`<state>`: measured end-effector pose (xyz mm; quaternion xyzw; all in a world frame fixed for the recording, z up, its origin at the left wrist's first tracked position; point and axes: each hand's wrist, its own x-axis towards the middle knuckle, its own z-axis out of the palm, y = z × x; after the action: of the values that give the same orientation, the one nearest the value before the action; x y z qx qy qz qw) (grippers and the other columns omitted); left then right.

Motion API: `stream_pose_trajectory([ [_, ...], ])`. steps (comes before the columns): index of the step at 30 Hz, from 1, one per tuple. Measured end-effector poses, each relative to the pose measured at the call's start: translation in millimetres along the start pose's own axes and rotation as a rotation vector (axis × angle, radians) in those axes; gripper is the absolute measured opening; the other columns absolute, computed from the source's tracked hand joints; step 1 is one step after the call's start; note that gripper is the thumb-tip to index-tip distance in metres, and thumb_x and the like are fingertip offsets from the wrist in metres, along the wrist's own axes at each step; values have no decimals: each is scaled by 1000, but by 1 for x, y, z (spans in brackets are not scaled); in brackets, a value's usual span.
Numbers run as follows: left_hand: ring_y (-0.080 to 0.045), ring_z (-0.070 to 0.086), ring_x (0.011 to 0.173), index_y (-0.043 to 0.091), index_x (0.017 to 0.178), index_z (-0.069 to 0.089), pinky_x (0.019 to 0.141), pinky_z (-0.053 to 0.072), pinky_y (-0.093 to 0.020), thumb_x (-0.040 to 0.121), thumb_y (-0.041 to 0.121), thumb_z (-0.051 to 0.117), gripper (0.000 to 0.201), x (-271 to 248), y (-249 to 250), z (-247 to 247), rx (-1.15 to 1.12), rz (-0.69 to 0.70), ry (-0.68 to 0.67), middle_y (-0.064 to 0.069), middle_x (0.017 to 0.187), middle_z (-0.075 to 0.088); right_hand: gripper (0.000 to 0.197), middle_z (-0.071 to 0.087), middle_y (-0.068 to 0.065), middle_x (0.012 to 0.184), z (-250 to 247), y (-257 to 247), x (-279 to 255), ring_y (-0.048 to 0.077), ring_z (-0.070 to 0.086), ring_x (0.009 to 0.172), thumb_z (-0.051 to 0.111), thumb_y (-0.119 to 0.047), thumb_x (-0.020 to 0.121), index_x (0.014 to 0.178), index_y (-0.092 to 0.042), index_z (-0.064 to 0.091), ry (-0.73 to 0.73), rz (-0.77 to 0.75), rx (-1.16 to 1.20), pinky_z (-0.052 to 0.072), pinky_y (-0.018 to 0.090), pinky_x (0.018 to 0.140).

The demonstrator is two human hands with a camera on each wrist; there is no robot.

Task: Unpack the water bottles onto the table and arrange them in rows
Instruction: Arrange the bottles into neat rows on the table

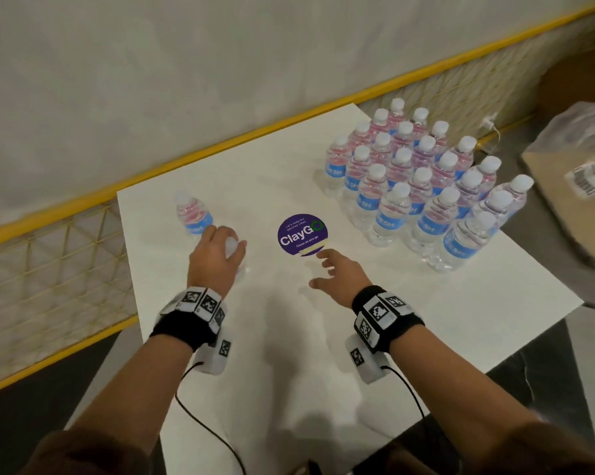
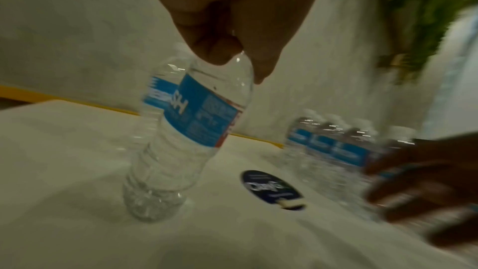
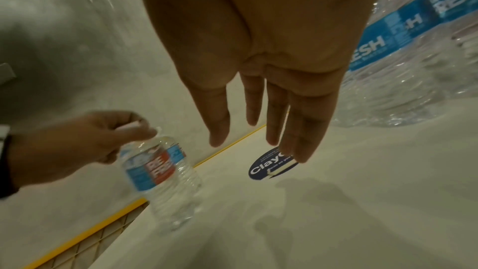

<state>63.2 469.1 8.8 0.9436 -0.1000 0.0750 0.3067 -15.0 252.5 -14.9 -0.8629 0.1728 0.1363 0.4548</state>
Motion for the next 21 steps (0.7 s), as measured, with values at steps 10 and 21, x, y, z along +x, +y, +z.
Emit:
stream_pose_trajectory([
  [10,-18,54,94,20,107,62,90,42,-28,79,41,71,36,12,68,22,-267,134,-170,0,99,57,66,59,-6,103,-8,35,-27,16,57,93,80,-13,69,125,-21,45,196,-86,135,40,20,78],
  [21,-38,52,119,14,128,46,100,42,-51,61,62,72,86,125,-81,-3,48,-484,-215,-16,134,51,70,56,-6,111,-54,95,-55,12,53,99,82,-14,70,127,-19,43,511,73,337,40,22,87],
])
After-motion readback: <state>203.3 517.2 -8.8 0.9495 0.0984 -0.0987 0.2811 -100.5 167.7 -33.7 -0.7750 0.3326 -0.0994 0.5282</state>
